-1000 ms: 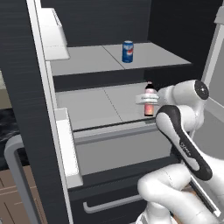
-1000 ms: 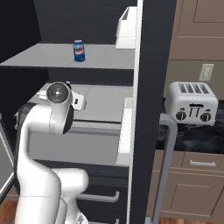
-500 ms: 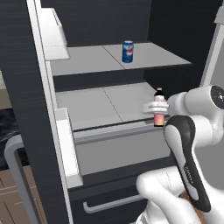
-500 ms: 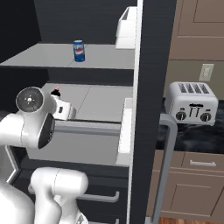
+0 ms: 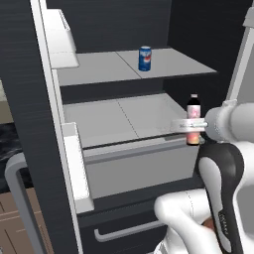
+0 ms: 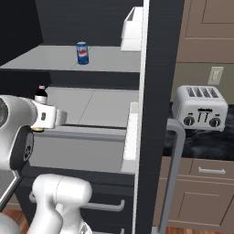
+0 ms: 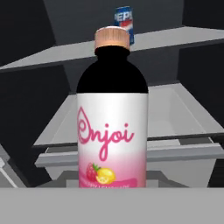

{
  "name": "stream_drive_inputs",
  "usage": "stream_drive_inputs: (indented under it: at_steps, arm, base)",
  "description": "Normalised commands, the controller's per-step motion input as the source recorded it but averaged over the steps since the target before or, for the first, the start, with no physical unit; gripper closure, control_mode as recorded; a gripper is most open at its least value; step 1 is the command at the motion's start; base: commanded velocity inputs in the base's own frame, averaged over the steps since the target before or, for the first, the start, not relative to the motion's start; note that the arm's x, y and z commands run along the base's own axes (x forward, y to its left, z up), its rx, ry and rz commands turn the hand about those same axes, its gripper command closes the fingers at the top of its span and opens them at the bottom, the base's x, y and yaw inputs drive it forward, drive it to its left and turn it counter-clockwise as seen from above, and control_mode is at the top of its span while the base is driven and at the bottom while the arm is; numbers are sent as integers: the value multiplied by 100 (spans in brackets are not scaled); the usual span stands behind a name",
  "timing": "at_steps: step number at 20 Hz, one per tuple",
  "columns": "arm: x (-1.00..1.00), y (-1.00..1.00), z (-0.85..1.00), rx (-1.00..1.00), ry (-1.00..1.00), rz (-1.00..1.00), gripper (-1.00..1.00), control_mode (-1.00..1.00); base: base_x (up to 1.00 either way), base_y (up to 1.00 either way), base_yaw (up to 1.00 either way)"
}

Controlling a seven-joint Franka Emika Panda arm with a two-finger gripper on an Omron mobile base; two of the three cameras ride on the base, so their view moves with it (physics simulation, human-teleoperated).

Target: Open the fridge, grab two sodas, and place both sodas inside the bowl with ice on the dining counter.

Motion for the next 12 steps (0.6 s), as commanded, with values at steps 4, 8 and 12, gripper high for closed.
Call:
stream_drive_inputs:
  at_steps: [4, 8, 12]
  arm:
    - [-72, 0, 22, -11, -25, 0, 100, -100]
    - [0, 0, 0, 0, 0, 0, 100, 100]
    - [0, 0, 0, 0, 0, 0, 100, 100]
  base:
    - [0, 0, 0]
    - [-44, 0, 0]
    - [-8, 0, 0]
